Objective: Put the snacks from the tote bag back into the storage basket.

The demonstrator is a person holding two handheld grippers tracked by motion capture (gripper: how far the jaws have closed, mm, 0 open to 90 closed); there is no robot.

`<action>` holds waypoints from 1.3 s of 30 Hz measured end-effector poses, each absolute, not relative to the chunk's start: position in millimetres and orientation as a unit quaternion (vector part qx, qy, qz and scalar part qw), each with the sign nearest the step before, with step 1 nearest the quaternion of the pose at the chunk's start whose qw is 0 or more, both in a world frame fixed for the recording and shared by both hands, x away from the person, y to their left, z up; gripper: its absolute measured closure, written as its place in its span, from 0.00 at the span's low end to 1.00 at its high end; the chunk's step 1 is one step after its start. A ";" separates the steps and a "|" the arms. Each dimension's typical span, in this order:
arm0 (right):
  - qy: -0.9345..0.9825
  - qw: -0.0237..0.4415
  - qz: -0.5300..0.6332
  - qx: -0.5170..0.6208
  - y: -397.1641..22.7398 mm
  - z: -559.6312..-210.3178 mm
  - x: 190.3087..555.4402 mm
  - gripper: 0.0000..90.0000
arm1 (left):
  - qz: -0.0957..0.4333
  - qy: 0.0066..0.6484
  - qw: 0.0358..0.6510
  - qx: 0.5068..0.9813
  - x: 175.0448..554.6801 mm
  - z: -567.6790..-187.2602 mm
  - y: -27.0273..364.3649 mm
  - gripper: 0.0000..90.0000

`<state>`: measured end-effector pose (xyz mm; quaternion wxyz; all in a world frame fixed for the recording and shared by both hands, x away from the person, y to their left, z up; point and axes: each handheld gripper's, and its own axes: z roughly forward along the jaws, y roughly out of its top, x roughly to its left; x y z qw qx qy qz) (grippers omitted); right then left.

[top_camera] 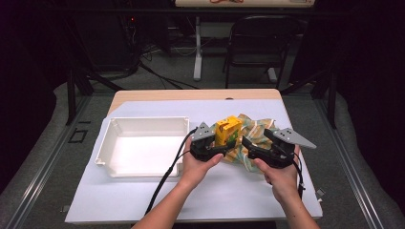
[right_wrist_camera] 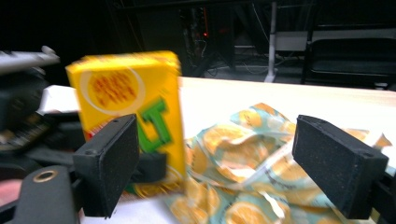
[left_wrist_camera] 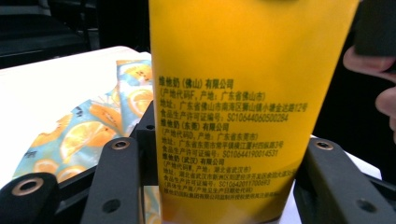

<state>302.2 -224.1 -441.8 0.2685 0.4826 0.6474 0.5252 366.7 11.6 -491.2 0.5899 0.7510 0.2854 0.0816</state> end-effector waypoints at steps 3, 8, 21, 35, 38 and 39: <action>0.651 0.266 0.519 0.486 -228.2 -447.8 301.2 0.16 | 0.080 0.288 0.592 0.749 367.4 -491.3 16.4 0.57; 0.655 0.267 0.510 0.489 -234.8 -454.8 299.7 0.16 | 0.083 0.291 0.591 0.748 366.3 -491.0 22.3 0.57; 0.658 0.257 0.499 0.502 -246.9 -478.8 297.7 0.18 | 0.088 0.291 0.604 0.736 358.0 -481.6 36.6 0.57; 0.668 0.256 0.489 0.500 -246.4 -488.7 298.6 0.21 | 0.106 0.307 0.611 0.722 355.3 -480.7 66.6 0.58; 0.667 0.256 0.489 0.500 -247.0 -489.0 298.6 0.21 | 0.109 0.310 0.613 0.719 355.2 -479.2 72.8 0.58; 0.667 0.256 0.489 0.501 -247.1 -489.2 298.5 0.21 | 0.111 0.310 0.612 0.719 355.5 -478.7 75.0 0.58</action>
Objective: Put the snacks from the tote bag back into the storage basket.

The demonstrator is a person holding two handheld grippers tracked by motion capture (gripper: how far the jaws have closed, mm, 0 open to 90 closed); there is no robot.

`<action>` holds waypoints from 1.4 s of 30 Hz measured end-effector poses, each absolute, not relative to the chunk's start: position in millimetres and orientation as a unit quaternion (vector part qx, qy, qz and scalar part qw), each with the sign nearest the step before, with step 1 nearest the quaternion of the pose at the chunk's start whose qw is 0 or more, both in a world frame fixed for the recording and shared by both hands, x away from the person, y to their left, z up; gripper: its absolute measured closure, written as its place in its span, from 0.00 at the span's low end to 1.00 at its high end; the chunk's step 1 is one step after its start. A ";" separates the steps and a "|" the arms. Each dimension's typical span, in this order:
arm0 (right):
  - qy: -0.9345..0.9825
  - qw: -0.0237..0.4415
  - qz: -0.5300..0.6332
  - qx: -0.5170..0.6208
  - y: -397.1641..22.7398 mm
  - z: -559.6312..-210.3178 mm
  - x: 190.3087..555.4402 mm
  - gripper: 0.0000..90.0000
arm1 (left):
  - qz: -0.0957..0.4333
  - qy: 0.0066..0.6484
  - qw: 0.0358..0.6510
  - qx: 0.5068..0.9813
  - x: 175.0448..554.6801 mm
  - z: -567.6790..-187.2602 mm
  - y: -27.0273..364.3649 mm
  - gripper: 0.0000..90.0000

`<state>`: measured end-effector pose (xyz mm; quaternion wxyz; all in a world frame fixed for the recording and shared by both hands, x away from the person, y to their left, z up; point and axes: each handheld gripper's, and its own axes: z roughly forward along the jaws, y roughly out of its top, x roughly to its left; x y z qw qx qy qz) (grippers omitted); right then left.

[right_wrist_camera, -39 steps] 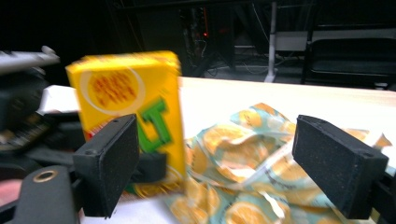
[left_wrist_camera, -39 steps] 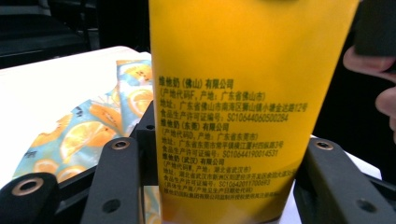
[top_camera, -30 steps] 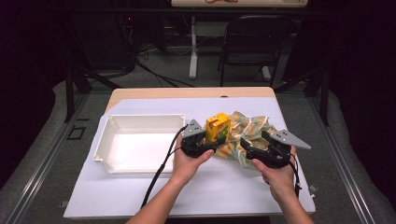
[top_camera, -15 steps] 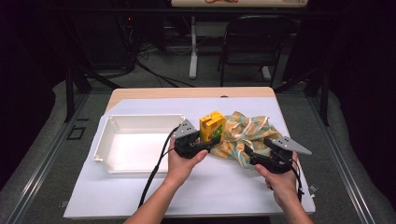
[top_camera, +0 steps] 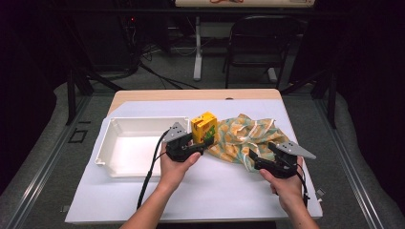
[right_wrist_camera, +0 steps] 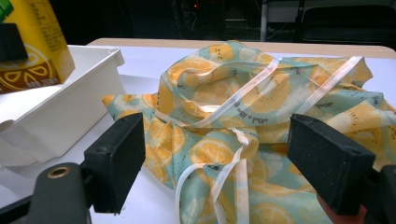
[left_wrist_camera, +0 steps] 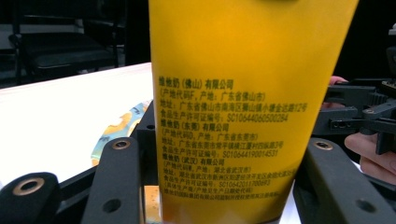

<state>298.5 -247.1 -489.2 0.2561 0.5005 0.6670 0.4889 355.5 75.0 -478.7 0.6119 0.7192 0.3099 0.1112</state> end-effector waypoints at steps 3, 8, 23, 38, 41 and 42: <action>0.669 0.254 0.487 0.501 -246.6 -490.0 297.9 0.22 | 0.119 0.313 0.613 0.716 355.6 -478.1 80.5 0.58; 0.675 0.254 0.486 0.494 -244.5 -491.0 297.4 0.22 | 0.122 0.323 0.615 0.709 356.1 -478.4 91.5 0.58; 0.676 0.260 0.485 0.490 -241.6 -492.0 296.7 0.26 | 0.134 0.339 0.614 0.700 359.6 -482.1 115.5 0.58; 0.673 0.265 0.485 0.492 -241.0 -493.0 297.3 0.24 | 0.151 0.359 0.610 0.690 365.5 -485.2 134.7 0.58; 0.672 0.265 0.486 0.492 -240.2 -493.4 297.4 0.24 | 0.153 0.361 0.610 0.689 366.7 -486.7 137.9 0.58; 0.674 0.264 0.485 0.491 -240.4 -493.4 297.3 0.24 | 0.153 0.364 0.610 0.687 366.8 -487.1 138.5 0.58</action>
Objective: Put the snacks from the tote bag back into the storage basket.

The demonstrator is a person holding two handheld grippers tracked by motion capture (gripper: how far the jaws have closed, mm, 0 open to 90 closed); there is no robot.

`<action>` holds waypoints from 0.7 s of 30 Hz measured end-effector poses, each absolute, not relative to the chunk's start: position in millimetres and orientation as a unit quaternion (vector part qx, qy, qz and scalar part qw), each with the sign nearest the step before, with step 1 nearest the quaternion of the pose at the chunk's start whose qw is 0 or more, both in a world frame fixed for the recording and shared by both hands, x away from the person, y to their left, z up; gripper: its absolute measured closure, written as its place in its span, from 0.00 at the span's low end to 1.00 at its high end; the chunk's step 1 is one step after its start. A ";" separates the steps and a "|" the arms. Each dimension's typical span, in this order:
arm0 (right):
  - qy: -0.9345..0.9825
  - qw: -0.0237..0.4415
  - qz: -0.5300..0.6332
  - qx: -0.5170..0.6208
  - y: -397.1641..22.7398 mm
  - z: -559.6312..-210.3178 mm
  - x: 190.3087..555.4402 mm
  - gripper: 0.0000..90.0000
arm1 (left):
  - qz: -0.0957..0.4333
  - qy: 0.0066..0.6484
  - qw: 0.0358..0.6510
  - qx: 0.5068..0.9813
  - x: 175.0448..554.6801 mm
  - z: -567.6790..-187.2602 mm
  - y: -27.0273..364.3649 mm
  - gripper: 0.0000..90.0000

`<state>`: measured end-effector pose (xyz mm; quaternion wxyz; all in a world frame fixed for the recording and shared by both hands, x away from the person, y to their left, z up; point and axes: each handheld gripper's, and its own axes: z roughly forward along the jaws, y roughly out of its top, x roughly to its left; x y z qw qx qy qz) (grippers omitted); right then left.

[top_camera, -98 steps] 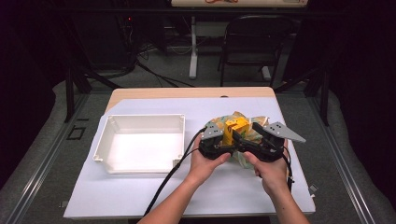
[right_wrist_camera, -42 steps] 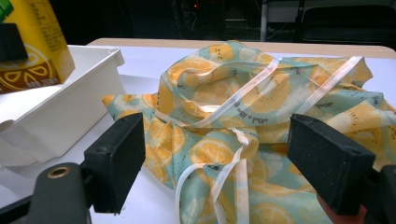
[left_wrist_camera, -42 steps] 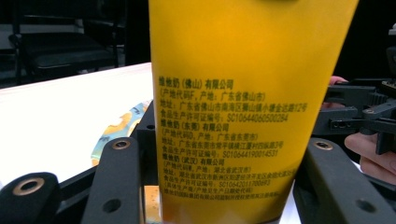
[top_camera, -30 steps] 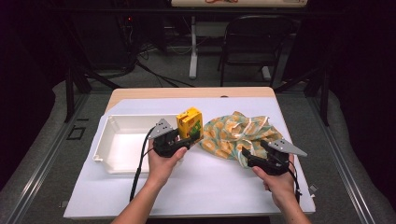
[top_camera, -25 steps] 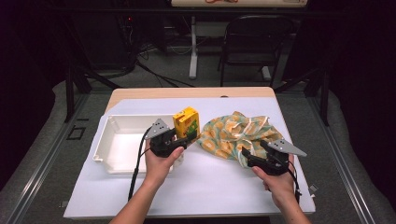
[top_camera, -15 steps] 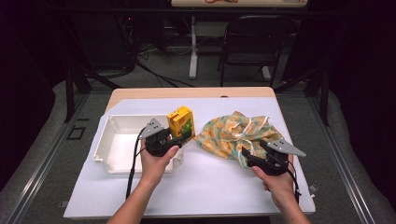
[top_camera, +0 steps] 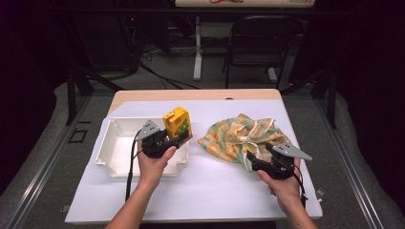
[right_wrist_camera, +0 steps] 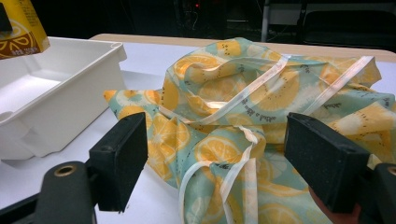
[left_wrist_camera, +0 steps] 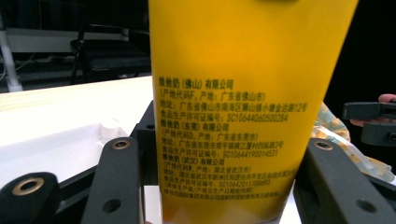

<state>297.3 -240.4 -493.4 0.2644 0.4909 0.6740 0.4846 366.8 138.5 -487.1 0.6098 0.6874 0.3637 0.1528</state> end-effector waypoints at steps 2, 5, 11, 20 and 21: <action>0.676 0.263 0.483 0.490 -240.3 -493.4 297.3 0.24 | 0.156 0.365 0.606 0.690 367.4 -487.9 141.3 0.58; 0.675 0.262 0.484 0.491 -239.7 -493.6 297.2 0.24 | 0.162 0.371 0.609 0.682 368.4 -489.1 143.7 0.58; 0.674 0.263 0.485 0.491 -238.7 -494.3 297.7 0.24 | 0.171 0.373 0.603 0.684 372.8 -492.1 150.4 0.58; 0.677 0.262 0.481 0.491 -238.8 -494.4 297.4 0.25 | 0.182 0.386 0.592 0.684 382.2 -502.8 153.2 0.58; 0.678 0.262 0.479 0.492 -239.0 -494.3 297.3 0.25 | 0.183 0.388 0.589 0.685 383.1 -504.0 153.9 0.58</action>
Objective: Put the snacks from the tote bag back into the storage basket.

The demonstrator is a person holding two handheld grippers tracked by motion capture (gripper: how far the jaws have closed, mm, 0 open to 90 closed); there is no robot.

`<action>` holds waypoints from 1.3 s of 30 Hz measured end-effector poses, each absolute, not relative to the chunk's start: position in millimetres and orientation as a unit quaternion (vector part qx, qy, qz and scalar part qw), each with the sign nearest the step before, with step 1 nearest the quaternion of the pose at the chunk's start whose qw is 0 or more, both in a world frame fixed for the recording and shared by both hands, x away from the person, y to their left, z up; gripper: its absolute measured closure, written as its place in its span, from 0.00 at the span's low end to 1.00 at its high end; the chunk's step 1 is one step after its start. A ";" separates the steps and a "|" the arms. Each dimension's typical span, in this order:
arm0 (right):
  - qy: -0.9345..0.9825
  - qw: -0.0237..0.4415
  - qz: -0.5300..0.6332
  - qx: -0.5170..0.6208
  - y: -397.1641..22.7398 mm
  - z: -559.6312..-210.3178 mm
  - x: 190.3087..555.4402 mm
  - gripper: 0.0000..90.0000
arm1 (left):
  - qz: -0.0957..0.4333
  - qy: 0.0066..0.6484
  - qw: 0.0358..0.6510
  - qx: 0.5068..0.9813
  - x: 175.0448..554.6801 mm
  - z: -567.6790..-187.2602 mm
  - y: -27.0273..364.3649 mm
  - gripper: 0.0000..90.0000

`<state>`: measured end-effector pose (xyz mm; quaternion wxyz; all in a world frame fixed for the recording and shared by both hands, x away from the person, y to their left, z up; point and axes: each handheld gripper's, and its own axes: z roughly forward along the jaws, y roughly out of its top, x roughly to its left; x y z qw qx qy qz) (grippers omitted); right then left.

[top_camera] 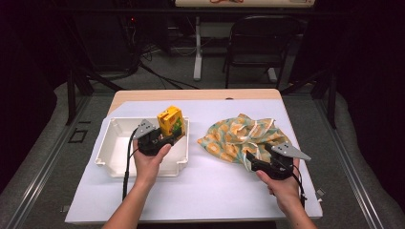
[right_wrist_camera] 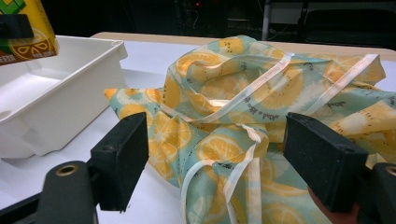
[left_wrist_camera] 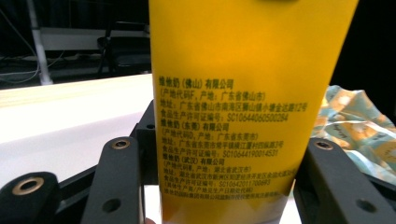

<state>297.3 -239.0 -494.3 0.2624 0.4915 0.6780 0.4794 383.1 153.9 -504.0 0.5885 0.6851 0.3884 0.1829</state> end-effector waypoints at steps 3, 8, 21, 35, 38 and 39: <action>0.677 0.262 0.483 0.490 -238.9 -495.0 298.0 0.25 | 0.183 0.397 0.583 0.685 386.8 -508.8 154.6 0.58; 0.679 0.260 0.480 0.490 -238.9 -495.4 298.1 0.25 | 0.188 0.405 0.571 0.689 394.0 -516.0 155.9 0.58; 0.676 0.261 0.482 0.492 -239.3 -497.3 298.9 0.25 | 0.193 0.444 0.537 0.691 413.4 -532.5 156.2 0.58; 0.680 0.259 0.479 0.490 -238.3 -498.8 299.4 0.26 | 0.195 0.465 0.514 0.694 423.2 -544.1 149.3 0.58; 0.678 0.260 0.481 0.492 -238.1 -499.5 300.1 0.26 | 0.191 0.473 0.509 0.693 426.2 -547.1 150.4 0.58; 0.678 0.260 0.480 0.493 -238.2 -499.6 300.2 0.26 | 0.190 0.476 0.507 0.693 426.8 -547.6 150.5 0.57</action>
